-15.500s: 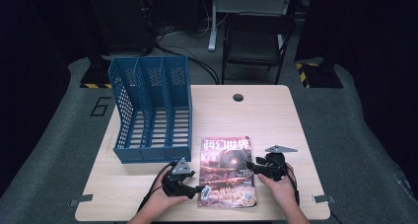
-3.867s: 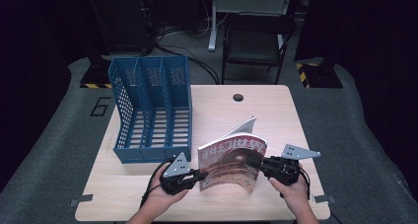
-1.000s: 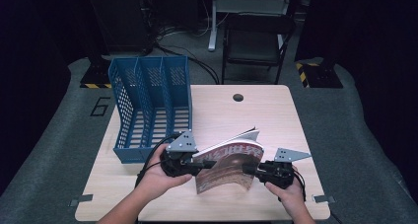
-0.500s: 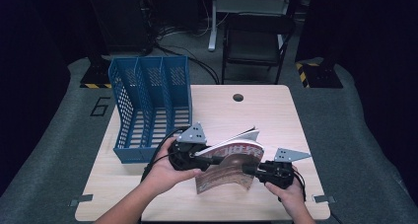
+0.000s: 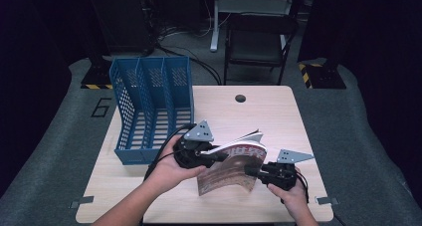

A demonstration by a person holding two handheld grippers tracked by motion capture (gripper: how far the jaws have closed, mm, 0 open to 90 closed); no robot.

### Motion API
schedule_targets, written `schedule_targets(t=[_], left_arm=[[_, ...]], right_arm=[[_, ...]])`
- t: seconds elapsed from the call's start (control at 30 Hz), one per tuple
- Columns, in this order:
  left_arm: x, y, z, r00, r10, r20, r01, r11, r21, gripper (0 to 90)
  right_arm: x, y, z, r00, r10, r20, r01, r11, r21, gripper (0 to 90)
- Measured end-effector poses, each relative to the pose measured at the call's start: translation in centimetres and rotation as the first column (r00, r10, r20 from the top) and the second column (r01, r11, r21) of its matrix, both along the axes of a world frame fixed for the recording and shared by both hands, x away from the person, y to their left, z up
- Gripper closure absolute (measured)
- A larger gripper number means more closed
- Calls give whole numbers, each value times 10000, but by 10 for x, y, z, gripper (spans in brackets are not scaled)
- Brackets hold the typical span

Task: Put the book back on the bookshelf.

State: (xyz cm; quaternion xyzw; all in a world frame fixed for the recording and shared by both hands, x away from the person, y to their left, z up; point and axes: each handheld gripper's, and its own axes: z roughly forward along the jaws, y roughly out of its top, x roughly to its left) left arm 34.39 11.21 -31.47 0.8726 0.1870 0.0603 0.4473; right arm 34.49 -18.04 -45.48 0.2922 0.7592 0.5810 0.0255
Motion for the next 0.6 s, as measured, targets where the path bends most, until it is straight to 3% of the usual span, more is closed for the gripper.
schedule_targets(t=[0.6], left_arm=[[8,-6,3,9993,-339,-165,348,9977,583,804]], right_arm=[[1,0,0,10000,4,8,-4,10000,9,746]])
